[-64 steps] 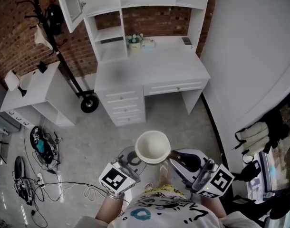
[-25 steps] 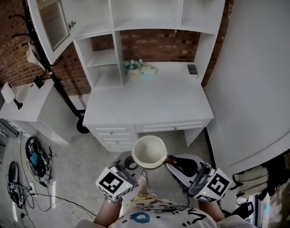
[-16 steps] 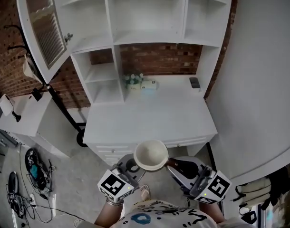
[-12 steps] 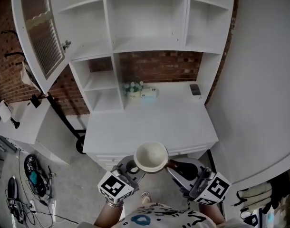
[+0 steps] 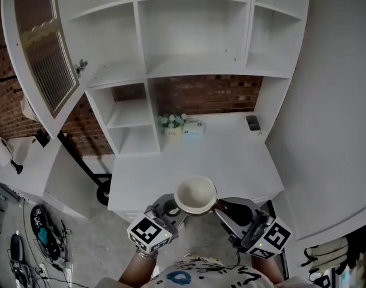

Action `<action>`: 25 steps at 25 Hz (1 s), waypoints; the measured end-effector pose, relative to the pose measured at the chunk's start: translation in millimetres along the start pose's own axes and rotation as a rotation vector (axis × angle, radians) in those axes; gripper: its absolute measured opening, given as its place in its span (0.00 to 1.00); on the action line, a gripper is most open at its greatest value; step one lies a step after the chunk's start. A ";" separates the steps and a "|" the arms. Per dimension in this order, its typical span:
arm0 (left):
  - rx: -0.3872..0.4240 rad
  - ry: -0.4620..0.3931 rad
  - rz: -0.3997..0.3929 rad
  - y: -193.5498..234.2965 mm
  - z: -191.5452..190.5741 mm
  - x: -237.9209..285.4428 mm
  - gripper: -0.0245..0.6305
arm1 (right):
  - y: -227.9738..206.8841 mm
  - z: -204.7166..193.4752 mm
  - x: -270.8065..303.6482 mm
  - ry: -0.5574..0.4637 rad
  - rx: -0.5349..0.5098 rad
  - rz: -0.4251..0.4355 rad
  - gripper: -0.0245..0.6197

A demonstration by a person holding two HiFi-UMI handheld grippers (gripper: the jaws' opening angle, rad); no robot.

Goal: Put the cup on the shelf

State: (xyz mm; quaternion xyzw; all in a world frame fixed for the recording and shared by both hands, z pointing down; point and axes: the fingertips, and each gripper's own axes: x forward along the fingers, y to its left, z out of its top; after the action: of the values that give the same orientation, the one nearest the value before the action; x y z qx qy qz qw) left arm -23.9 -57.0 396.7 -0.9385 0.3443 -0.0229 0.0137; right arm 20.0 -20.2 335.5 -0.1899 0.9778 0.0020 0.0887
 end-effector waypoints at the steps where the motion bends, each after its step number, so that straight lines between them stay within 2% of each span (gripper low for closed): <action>1: 0.000 0.003 -0.001 5.0 -1.7 0.8 0.06 | -2.7 -1.9 4.1 0.002 0.004 -0.007 0.14; 6: -0.011 0.008 -0.003 25.1 -3.3 8.6 0.06 | -18.9 -4.8 18.3 0.011 0.026 -0.027 0.14; 15: -0.008 0.021 0.019 63.2 -6.7 24.8 0.06 | -53.5 -10.6 43.1 0.006 0.044 -0.011 0.14; 25: 0.029 0.004 0.043 120.7 12.9 65.6 0.06 | -114.9 4.7 75.3 -0.015 0.024 0.011 0.14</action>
State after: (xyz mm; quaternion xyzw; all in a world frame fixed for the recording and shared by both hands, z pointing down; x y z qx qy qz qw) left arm -51.2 -191.4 381.1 -0.9304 0.3642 -0.0295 0.0272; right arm -5.1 -154.5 321.1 -0.1835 0.9781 -0.0080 0.0982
